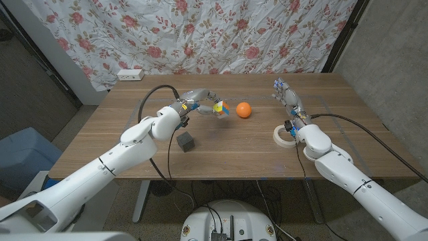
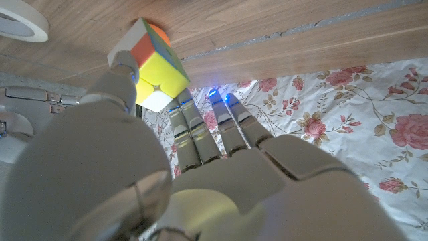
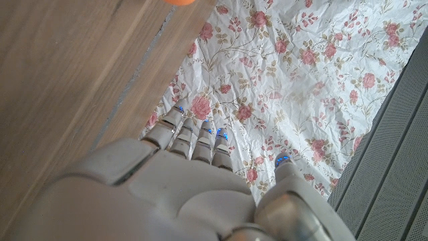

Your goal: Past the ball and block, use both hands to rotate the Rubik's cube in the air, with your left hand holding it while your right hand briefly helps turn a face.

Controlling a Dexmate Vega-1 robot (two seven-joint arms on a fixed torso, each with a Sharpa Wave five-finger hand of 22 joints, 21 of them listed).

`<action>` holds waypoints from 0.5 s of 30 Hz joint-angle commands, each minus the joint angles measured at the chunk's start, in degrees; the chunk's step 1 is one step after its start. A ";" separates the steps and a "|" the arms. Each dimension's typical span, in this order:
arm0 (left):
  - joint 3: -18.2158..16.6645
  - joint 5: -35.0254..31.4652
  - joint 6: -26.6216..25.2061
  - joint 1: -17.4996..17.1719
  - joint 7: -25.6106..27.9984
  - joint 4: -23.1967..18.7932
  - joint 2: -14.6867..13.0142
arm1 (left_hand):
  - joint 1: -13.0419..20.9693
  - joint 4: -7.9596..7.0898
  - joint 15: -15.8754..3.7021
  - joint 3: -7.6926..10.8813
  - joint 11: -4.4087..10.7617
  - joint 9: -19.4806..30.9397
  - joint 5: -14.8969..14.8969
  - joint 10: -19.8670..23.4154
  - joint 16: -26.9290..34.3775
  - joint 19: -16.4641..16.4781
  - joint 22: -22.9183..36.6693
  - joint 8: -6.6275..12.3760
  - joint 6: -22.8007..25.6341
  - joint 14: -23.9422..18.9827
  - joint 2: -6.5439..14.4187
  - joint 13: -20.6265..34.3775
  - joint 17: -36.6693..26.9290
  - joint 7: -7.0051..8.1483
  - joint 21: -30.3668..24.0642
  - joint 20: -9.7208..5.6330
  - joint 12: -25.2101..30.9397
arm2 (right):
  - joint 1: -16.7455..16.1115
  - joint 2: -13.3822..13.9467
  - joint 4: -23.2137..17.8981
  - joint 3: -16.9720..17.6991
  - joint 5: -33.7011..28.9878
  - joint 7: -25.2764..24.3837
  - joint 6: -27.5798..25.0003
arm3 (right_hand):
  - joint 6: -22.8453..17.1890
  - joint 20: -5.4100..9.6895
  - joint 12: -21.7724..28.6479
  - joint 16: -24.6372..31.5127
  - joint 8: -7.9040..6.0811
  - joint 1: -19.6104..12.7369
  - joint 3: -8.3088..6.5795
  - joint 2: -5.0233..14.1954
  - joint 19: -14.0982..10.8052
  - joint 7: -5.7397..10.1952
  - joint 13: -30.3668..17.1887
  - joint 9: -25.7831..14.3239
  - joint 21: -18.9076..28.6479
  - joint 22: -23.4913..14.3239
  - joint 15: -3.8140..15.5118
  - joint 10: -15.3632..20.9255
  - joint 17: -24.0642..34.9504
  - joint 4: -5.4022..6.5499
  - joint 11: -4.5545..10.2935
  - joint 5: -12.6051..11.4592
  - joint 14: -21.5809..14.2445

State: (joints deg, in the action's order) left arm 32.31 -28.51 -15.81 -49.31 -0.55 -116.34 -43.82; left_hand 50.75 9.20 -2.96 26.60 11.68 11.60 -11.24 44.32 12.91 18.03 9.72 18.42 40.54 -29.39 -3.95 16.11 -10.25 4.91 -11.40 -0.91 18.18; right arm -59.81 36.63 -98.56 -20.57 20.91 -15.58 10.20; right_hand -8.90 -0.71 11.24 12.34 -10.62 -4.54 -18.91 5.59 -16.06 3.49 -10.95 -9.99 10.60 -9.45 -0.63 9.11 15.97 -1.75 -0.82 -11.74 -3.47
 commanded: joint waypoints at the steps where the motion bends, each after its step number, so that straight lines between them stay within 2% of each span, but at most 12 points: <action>1: 1.10 3.44 -3.19 -1.15 5.10 -1.01 2.24 | 0.01 0.03 -8.38 -0.36 0.51 0.20 -0.31 1.08 0.21 0.21 0.28 0.16 0.11 -0.64 0.49 0.32 -0.31 -0.55 0.16 0.44 0.36 | -0.21 1.35 -0.81 0.35 -0.53 1.47 0.59 | -0.90 -0.11 0.14 0.54 -0.28 0.10 -0.40 1.55 -0.03 -0.04 -0.09 -0.09 0.16 -0.16 -0.34 0.38 0.03 -0.17 -0.06 -0.16 -0.45; 7: 1.72 5.31 -4.23 -1.62 7.60 -1.08 3.96 | -0.07 0.02 -8.37 -0.50 0.44 0.21 -0.33 1.10 0.21 0.18 0.29 0.12 0.15 -0.73 0.59 0.43 -0.29 -0.65 0.17 0.44 0.33 | 0.23 1.92 -0.60 0.36 -0.91 2.51 1.12 | -0.98 -0.22 0.19 0.59 -0.28 0.06 -0.43 1.58 -0.13 -0.06 -0.09 -0.10 0.19 -0.16 -0.41 0.55 0.02 -0.23 -0.22 -0.14 -0.54; 10: 2.26 5.44 -3.88 -1.70 9.00 -0.76 4.21 | -0.21 -0.03 -8.30 -0.62 0.35 0.21 -0.32 1.05 0.22 0.20 0.29 0.08 0.14 -0.82 0.63 0.50 -0.29 -0.72 0.17 0.51 0.29 | 0.31 0.79 0.73 0.47 0.39 3.61 3.79 | -1.14 -0.17 0.22 0.69 -0.31 -0.08 -0.52 1.63 -0.30 -0.09 -0.09 -0.10 0.25 -0.16 -0.18 0.65 -0.02 -0.35 -0.14 -0.14 -0.77; 15: 2.10 7.70 -3.82 -2.32 11.30 -0.21 5.69 | -0.43 -0.10 -8.13 -0.82 0.19 0.22 -0.32 1.13 0.28 0.15 0.31 0.02 0.14 -1.06 0.73 0.62 -0.30 -0.74 0.18 0.55 0.29 | 0.65 1.08 0.77 -0.08 -1.95 3.11 4.01 | -1.56 -0.04 0.34 0.74 -0.43 -0.43 -0.72 1.71 -0.50 0.27 -0.09 -0.11 0.31 -0.15 -0.09 1.03 -0.11 -0.63 -0.26 -0.16 -0.97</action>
State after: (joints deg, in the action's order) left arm 33.76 -24.33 -18.91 -50.69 5.77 -117.07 -40.57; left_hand 50.54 9.20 -2.79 26.16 11.36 11.57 -11.18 44.63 12.91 18.03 9.73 18.34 40.25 -29.82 -3.74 16.46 -10.25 4.56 -11.40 -0.92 18.25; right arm -59.72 37.79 -98.80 -20.30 20.49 -13.24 12.11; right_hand -9.85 -0.71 11.24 12.80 -10.62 -4.54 -19.23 5.59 -16.05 3.62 -10.95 -9.99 10.60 -9.45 -0.73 9.32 15.72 -2.06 -1.02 -11.73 -4.02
